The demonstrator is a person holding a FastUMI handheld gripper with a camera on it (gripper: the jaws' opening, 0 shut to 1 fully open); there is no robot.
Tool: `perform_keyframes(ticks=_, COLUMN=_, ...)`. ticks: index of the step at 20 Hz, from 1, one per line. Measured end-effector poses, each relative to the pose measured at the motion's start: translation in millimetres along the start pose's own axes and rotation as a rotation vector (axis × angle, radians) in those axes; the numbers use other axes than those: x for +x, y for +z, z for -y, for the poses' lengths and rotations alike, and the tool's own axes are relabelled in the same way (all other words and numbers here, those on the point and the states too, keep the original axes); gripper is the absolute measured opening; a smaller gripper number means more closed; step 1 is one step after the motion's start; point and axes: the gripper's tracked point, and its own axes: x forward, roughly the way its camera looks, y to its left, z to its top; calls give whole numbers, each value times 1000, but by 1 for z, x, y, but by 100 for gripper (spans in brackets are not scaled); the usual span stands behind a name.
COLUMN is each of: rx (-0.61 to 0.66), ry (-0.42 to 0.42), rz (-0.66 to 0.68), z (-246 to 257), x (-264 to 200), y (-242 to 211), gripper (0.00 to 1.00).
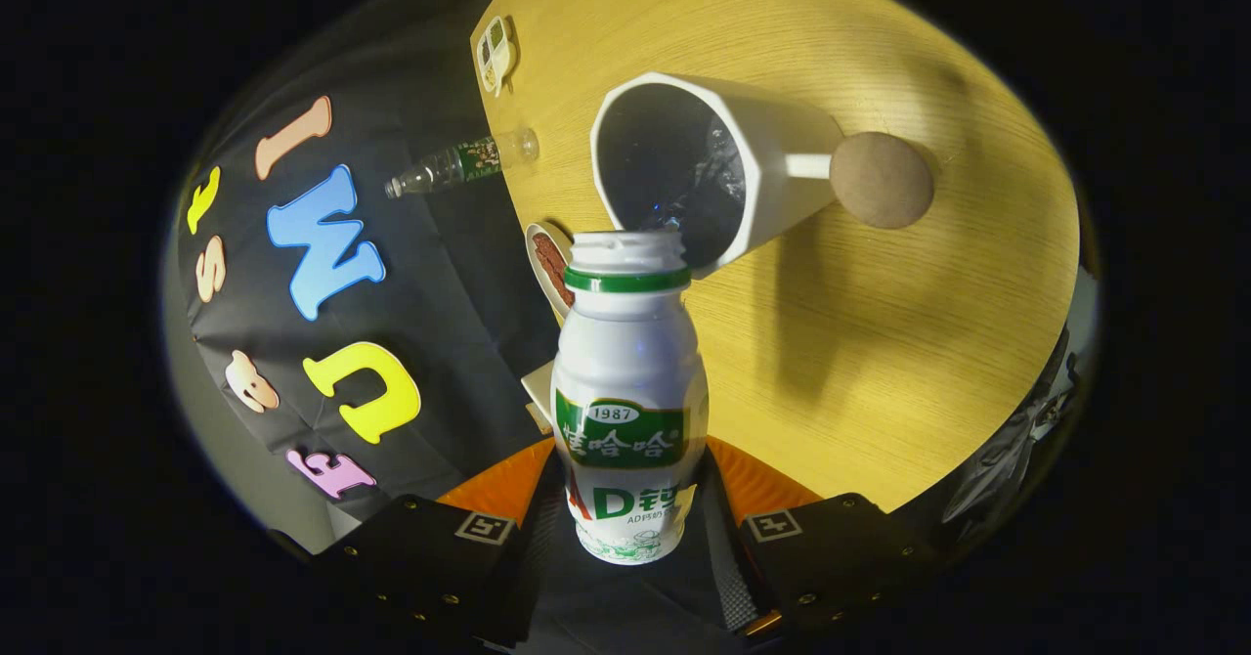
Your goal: Take the bottle from table, then pour the juice into the cup, finally place the bottle on the coaster
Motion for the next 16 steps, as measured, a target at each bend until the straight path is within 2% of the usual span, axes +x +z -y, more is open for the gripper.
perform_keyframes(ticks=16, rx=32, ry=-5, rz=-70, z=-2, x=-2, y=-6, gripper=71)
